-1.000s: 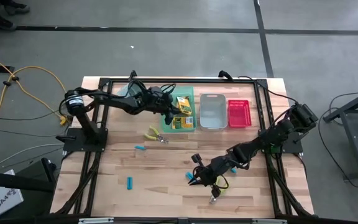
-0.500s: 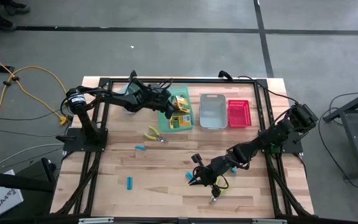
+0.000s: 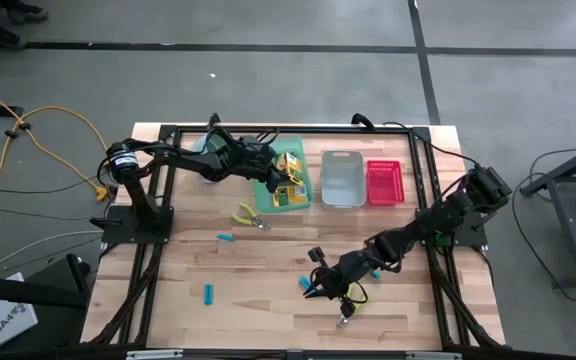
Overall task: Pick & Place School Supplies
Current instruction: Put the yellow crayon box into the green bin, then put the right green puncher into the gray bin
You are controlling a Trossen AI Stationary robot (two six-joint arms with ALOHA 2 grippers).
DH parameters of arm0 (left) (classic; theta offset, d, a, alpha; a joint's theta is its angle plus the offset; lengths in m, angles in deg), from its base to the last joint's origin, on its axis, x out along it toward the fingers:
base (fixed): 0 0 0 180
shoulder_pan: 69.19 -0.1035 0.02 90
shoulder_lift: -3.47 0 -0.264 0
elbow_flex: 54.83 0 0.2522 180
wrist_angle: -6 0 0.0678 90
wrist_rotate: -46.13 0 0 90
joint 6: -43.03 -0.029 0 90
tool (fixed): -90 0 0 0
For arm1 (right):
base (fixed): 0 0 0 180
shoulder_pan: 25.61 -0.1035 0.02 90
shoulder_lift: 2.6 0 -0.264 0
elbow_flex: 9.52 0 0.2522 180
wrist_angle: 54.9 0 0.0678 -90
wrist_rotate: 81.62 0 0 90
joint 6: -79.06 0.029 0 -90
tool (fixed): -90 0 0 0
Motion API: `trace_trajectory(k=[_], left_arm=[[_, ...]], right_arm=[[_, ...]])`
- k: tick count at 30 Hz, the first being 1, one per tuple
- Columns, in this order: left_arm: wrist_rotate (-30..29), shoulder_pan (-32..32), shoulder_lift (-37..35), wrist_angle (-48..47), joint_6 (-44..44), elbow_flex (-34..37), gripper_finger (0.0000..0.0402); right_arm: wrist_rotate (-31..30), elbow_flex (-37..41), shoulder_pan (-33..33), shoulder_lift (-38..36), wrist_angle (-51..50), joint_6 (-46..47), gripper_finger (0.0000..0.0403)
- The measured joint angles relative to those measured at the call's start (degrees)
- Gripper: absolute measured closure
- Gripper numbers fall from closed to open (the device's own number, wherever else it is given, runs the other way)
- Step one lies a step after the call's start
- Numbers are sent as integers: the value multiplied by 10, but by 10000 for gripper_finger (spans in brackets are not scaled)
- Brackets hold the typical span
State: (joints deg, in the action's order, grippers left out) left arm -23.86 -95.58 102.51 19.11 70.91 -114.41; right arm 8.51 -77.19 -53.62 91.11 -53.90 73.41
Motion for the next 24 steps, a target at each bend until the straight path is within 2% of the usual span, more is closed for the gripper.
trace_trajectory(k=[17, 24], left_arm=[[32, 10, -6, 70, -10, 0, 335], [25, 47, -18, 85, -87, 0, 335]], right_arm=[[0, 0, 0, 0, 0, 0, 382], [0, 0, 0, 0, 0, 2, 382]])
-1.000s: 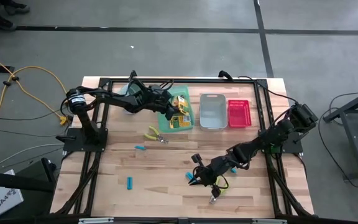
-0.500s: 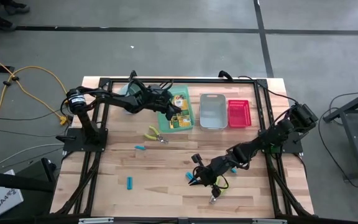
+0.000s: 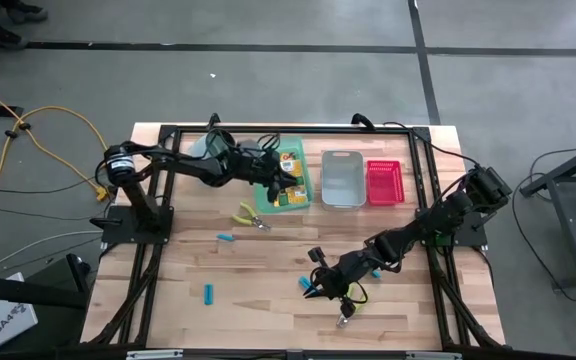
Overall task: Pick & Place School Supplies
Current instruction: Put the right green puncher into the gray bin
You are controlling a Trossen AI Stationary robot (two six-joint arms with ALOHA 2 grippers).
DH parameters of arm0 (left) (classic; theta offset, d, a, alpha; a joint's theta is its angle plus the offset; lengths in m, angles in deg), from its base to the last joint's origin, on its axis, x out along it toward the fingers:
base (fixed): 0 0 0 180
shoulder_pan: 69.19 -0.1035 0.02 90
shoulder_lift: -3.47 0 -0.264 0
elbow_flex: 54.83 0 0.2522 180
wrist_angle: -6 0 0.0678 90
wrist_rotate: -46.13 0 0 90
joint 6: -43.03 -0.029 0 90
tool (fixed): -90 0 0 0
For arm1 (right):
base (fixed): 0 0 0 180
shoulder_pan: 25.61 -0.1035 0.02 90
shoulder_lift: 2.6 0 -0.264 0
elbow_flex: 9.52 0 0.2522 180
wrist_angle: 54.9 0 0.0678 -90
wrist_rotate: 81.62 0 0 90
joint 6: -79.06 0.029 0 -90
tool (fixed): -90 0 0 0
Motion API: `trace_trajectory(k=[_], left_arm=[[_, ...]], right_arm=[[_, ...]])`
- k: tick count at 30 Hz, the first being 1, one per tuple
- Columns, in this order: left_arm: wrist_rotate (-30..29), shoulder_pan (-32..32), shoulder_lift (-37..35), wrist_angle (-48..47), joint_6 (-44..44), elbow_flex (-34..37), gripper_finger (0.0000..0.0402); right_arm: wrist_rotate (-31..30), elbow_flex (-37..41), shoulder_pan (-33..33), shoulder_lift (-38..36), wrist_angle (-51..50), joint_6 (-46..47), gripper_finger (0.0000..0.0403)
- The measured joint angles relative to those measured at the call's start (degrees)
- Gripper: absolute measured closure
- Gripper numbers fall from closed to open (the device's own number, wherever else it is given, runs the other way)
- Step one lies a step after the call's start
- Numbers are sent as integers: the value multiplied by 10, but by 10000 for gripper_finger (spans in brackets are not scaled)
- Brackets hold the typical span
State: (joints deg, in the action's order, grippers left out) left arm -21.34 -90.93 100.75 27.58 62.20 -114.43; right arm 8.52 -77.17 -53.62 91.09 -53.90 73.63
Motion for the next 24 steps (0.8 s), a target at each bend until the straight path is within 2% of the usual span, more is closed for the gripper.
trace_trajectory(k=[4, 11, 18, 24], left_arm=[[-5, 24, -9, 12, -21, 0, 335], [-56, 90, -42, 8, -53, 0, 337], [-159, 181, -95, -91, -79, 0, 347], [-246, 257, -126, -164, -47, 0, 348]], right_arm=[[0, 0, 0, 0, 0, 2, 382], [-1, 0, 0, 0, 0, 2, 382], [-4, 0, 0, 0, -11, 2, 382], [-40, 0, 0, 0, -23, -1, 382]])
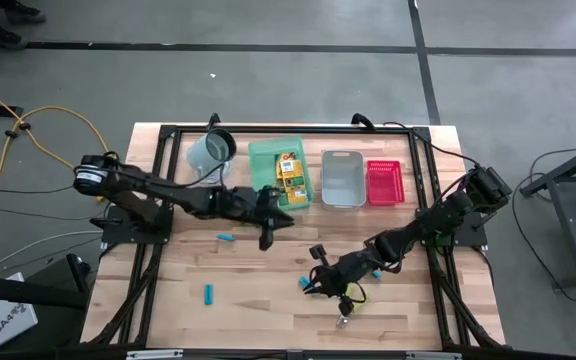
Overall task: Pick & Place School Supplies
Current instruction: Put the right green puncher into the gray bin
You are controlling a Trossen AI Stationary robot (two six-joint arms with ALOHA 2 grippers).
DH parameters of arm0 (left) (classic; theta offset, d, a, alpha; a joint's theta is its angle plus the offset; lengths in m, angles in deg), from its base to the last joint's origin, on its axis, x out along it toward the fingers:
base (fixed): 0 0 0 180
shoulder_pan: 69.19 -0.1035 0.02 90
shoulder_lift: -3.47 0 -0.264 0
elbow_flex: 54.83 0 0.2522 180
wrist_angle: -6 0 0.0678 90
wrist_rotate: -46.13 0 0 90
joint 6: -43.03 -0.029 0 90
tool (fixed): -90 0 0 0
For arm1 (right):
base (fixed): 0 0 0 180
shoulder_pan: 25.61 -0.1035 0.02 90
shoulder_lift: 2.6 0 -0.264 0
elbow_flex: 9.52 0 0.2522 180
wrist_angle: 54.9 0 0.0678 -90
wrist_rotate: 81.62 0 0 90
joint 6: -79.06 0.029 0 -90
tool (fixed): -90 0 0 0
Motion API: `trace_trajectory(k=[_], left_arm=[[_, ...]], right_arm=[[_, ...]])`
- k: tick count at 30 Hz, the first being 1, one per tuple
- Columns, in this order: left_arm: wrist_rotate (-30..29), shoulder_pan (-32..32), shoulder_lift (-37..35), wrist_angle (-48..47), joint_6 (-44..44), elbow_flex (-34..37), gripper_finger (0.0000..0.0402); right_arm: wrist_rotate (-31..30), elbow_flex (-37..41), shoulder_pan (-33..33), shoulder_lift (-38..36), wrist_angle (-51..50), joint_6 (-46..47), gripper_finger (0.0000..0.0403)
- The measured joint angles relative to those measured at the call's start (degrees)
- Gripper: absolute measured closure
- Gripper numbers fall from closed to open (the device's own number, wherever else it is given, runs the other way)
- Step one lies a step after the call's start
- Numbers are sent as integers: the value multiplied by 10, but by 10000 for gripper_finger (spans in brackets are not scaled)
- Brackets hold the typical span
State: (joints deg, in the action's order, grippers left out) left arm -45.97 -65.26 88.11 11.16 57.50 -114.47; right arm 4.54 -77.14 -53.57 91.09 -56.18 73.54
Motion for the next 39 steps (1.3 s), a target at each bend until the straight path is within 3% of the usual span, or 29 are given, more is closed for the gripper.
trace_trajectory(k=[9, 17, 23, 28, 34, 39], left_arm=[[-89, 108, -7, -17, 59, 0, 348], [-167, 193, -7, -23, 78, 0, 348], [-198, 229, -7, -22, 85, 0, 348], [-198, 245, -7, -22, 100, 0, 348], [-216, 263, -7, -22, 109, 0, 348], [-226, 271, -7, -22, 109, 0, 348]], right_arm=[[-84, 0, 0, 0, -92, 28, 382], [-163, -12, -5, -14, -315, 139, 382], [-151, -40, -10, -37, -500, 259, 382], [-88, -46, -17, -40, -613, 330, 382], [-49, -46, -21, -40, -689, 435, 378], [-33, -46, -25, -40, -710, 496, 345]])
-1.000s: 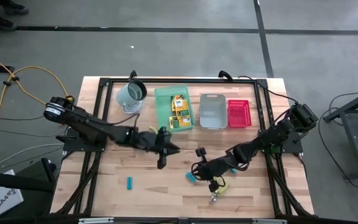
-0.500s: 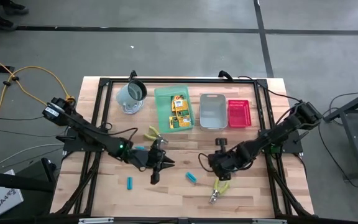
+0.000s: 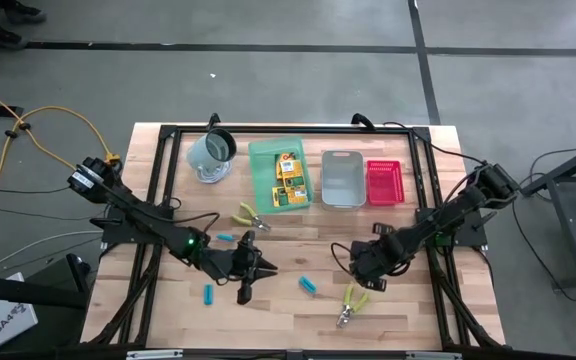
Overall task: Pick & Place School Supplies
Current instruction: Put the right green puncher into the gray bin
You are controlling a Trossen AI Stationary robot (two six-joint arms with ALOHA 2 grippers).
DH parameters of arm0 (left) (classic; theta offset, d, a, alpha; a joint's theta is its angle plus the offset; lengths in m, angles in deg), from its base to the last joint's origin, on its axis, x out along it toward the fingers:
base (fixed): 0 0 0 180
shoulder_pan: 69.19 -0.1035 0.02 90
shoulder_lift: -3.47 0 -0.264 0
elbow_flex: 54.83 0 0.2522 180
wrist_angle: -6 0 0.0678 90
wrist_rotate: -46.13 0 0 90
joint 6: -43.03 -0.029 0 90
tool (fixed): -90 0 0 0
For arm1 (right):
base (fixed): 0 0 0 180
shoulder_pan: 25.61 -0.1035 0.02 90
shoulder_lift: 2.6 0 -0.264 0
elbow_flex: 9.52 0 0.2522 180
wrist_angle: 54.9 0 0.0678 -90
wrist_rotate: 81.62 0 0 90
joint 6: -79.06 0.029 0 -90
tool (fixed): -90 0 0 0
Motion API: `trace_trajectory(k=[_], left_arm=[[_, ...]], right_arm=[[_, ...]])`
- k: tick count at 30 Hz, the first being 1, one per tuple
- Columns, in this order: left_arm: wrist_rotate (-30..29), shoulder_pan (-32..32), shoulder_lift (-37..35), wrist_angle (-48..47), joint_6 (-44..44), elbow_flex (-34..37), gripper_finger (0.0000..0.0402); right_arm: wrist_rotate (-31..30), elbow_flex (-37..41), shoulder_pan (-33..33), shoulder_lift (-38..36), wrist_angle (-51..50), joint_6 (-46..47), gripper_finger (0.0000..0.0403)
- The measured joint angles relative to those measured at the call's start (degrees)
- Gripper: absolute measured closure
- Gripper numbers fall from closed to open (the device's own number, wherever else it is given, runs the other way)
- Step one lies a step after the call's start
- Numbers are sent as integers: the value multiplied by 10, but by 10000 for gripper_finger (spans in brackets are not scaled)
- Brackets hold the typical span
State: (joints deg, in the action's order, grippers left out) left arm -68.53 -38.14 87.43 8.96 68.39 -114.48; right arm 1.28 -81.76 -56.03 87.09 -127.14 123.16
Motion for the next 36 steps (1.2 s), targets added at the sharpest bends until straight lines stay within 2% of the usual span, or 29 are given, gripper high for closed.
trace_trajectory(k=[7, 12, 22, 36], left_arm=[[2, 0, 0, 0, 0, 0, 348], [3, 0, 0, 0, -7, 0, 348], [3, 0, 0, 0, -13, 0, 348], [9, 0, 0, 0, -7, 0, 348]], right_arm=[[35, 0, 0, 0, 2, 101, 278], [37, 0, 0, 0, 3, 159, 252], [42, 0, -1, 1, 5, 233, 246], [35, 0, -38, 1, 28, 238, 247]])
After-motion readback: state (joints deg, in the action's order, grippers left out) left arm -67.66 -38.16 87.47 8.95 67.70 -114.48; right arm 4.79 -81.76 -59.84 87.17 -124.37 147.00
